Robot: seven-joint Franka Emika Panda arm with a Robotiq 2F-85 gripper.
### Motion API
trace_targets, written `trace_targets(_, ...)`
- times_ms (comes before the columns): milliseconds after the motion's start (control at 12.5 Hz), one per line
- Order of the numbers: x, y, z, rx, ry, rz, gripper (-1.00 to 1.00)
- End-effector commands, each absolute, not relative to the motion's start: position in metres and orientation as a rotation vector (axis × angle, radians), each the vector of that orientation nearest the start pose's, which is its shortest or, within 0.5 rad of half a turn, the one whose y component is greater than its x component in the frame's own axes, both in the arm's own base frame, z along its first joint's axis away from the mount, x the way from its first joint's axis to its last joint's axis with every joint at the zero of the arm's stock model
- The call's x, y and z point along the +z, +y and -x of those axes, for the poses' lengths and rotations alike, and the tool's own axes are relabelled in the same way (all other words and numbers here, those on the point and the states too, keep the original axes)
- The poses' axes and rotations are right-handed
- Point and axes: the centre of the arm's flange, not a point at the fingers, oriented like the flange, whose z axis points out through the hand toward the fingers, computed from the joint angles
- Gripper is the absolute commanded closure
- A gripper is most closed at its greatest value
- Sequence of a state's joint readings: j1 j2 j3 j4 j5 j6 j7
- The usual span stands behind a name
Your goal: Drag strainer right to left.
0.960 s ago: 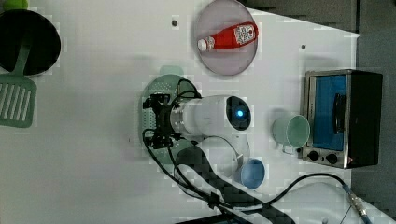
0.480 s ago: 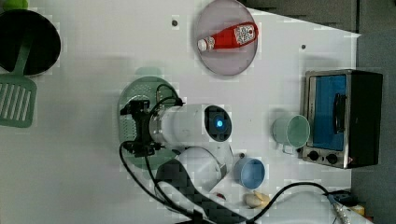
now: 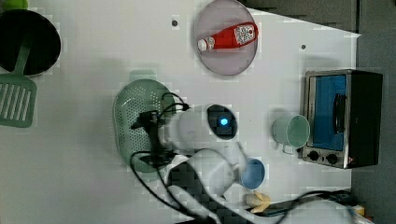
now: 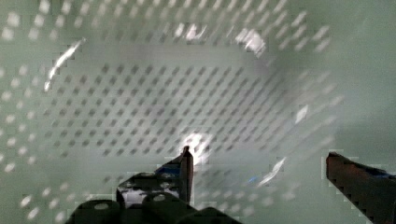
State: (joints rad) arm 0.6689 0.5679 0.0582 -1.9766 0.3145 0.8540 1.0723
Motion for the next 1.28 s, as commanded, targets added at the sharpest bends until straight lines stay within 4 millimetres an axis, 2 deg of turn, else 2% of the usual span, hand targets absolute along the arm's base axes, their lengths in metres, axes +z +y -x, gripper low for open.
trace_targets(80,0.334,0.320,-0.526,0.223,1.716,2.427,-1.00)
trace_targets(240,0.401,0.246,-0.547,0.125,1.550,2.530,-1.00)
trace_targets(400,0.458,0.163,-0.556,-0.012,1.371,2.673,-1.00)
trace_targets(560,0.498,0.082,-0.551,-0.092,1.263,2.799,-1.00)
trace_targets(720,0.525,0.017,-0.532,-0.056,1.185,2.899,-1.00)
trace_targets(800,0.535,-0.006,-0.520,-0.006,1.189,2.897,-1.00)
trace_targets(1040,0.562,-0.046,-0.494,0.028,1.237,2.876,-1.00)
trace_targets(1120,0.571,-0.054,-0.489,-0.017,1.217,2.909,-1.00)
trace_targets(1280,0.575,-0.063,-0.484,-0.069,1.219,2.964,-1.00)
